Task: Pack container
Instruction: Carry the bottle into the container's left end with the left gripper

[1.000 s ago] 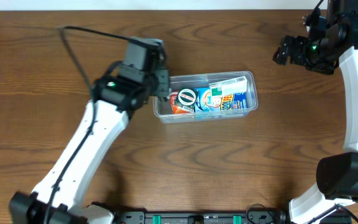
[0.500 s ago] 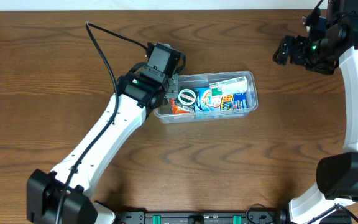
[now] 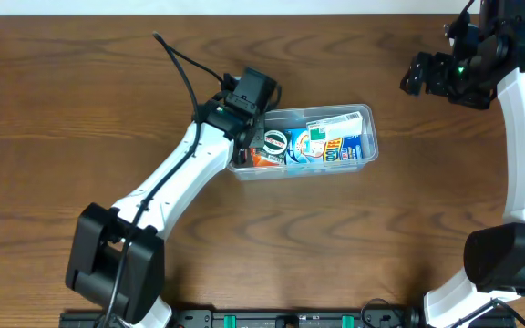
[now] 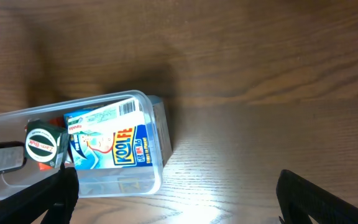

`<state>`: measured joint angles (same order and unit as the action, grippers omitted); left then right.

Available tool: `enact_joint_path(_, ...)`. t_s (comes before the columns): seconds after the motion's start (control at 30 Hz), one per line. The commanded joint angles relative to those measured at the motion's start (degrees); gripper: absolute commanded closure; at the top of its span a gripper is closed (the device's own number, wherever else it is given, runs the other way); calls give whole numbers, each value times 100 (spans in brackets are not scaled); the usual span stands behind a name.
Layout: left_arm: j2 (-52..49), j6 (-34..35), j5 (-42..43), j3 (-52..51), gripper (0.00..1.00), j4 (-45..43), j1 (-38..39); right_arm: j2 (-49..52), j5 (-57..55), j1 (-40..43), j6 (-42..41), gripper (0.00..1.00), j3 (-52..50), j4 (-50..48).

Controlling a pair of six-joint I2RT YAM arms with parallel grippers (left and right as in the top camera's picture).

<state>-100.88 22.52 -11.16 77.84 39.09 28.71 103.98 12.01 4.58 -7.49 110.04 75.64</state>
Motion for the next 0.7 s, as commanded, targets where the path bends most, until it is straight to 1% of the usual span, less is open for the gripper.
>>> enact_joint_path(0.0,-15,55,-179,114,94,-44,15,-15,26,-46,-79,1,68,2)
enact_joint_path(0.67,-321,76,-133,-61,94,-380,127,-15,26,-46,-79,1,68,2)
